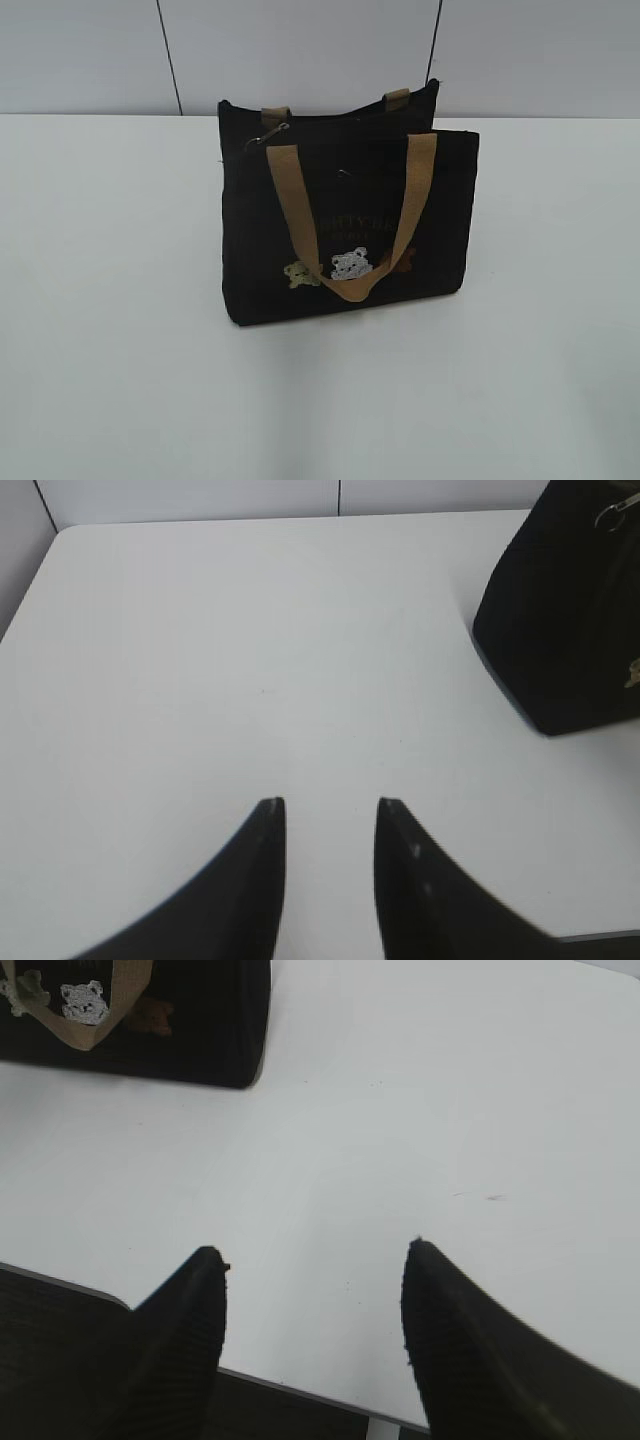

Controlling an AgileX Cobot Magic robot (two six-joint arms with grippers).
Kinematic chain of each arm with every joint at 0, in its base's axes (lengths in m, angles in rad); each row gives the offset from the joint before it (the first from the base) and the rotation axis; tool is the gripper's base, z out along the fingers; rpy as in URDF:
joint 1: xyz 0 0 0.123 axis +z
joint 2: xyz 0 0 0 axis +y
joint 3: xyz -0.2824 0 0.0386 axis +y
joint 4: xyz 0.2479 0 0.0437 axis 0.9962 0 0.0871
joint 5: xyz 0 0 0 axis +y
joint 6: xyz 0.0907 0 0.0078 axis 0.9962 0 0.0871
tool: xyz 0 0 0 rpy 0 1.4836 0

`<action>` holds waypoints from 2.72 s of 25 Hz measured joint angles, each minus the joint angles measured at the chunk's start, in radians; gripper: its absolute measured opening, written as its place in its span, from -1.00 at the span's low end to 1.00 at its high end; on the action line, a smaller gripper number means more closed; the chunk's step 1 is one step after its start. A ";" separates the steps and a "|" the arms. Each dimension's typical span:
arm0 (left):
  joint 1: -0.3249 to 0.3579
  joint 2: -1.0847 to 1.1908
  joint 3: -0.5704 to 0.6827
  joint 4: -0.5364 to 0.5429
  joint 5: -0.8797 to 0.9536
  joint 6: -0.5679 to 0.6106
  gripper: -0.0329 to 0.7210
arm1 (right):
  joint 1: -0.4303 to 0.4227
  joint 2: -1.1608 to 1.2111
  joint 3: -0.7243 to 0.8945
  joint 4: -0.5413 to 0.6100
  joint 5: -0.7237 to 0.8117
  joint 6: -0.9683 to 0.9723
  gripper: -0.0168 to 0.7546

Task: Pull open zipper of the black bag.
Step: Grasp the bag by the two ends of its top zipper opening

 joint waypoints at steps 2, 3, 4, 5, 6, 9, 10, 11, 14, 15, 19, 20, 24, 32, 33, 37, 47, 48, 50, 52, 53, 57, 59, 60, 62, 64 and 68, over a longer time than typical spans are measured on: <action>0.000 0.000 0.000 0.000 0.000 0.000 -0.31 | 0.000 0.000 0.000 0.000 0.000 0.000 0.16; 0.000 0.000 0.000 0.000 0.000 0.000 -0.31 | 0.000 0.000 0.000 0.000 0.000 0.000 0.16; 0.000 0.000 0.000 0.000 0.000 0.000 -0.31 | 0.000 0.000 0.000 0.000 0.000 0.000 0.16; 0.000 0.000 0.000 0.000 0.000 0.000 -0.31 | 0.000 0.000 0.000 0.000 0.000 0.000 0.16; 0.000 0.000 0.000 0.000 0.000 0.000 -0.31 | 0.000 0.000 0.000 0.000 0.000 0.000 0.16; 0.000 0.000 0.000 0.000 0.000 0.000 -0.31 | 0.000 0.000 0.000 0.000 0.000 0.000 0.16; 0.000 0.000 0.000 0.000 0.000 0.000 -0.31 | 0.000 0.000 0.000 0.000 0.000 0.000 0.16; 0.000 0.000 0.000 0.000 0.000 0.000 -0.31 | 0.000 0.000 0.000 0.000 0.000 0.000 0.16; 0.000 0.000 0.000 0.000 0.000 0.000 -0.31 | 0.000 0.000 0.000 0.000 0.000 0.000 0.16; 0.000 0.000 0.000 0.000 0.000 0.000 -0.31 | 0.000 0.000 0.000 0.000 0.000 0.000 0.16; 0.000 0.000 0.000 0.000 0.000 0.000 -0.31 | 0.000 0.000 0.000 0.000 0.000 0.000 0.16; 0.000 0.000 0.000 0.000 0.000 0.000 -0.31 | 0.000 0.000 0.000 0.000 0.000 0.000 0.16; 0.000 0.000 0.000 0.000 0.000 0.000 -0.31 | 0.000 0.000 0.000 0.000 0.000 0.000 0.16; 0.000 0.000 0.000 0.000 0.000 0.000 -0.20 | 0.000 0.005 0.000 0.000 -0.001 0.000 0.16; 0.000 0.000 0.000 0.000 0.000 0.000 -0.11 | 0.000 0.022 -0.001 0.000 -0.001 0.000 0.16; 0.000 0.000 0.000 0.000 0.000 0.000 0.21 | 0.000 0.137 -0.026 0.000 -0.029 -0.001 0.16; 0.000 0.294 -0.127 0.002 -0.152 0.061 0.29 | 0.000 0.548 -0.308 0.020 -0.105 -0.104 0.16; 0.000 0.352 -0.138 -0.002 -0.178 0.097 0.29 | 0.000 0.587 -0.349 0.025 -0.103 -0.120 0.16; 0.000 0.462 -0.154 -0.025 -0.258 0.179 0.29 | 0.000 0.682 -0.425 0.041 -0.089 -0.160 0.16; 0.000 0.572 -0.173 -0.089 -0.338 0.286 0.29 | 0.000 0.775 -0.513 0.067 -0.057 -0.218 0.16; 0.000 0.632 -0.188 -0.142 -0.373 0.358 0.29 | 0.000 0.831 -0.559 0.085 -0.041 -0.245 0.16; 0.000 0.891 -0.278 -0.396 -0.429 0.694 0.29 | 0.007 1.047 -0.728 0.150 0.029 -0.351 0.16; 0.000 0.993 -0.336 -0.516 -0.422 0.854 0.29 | 0.026 1.128 -0.822 0.159 0.060 -0.385 0.16; 0.000 1.047 -0.371 -0.579 -0.408 0.937 0.29 | 0.043 1.173 -0.871 0.161 0.077 -0.398 0.16; 0.000 1.155 -0.439 -0.666 -0.362 1.082 0.29 | 0.080 1.255 -0.960 0.166 0.106 -0.417 0.16; 0.000 1.256 -0.506 -0.728 -0.296 1.182 0.29 | 0.117 1.342 -1.045 0.166 0.110 -0.423 0.16; 0.000 1.446 -0.625 -0.796 -0.210 1.335 0.29 | 0.201 1.495 -1.209 0.166 0.112 -0.446 0.16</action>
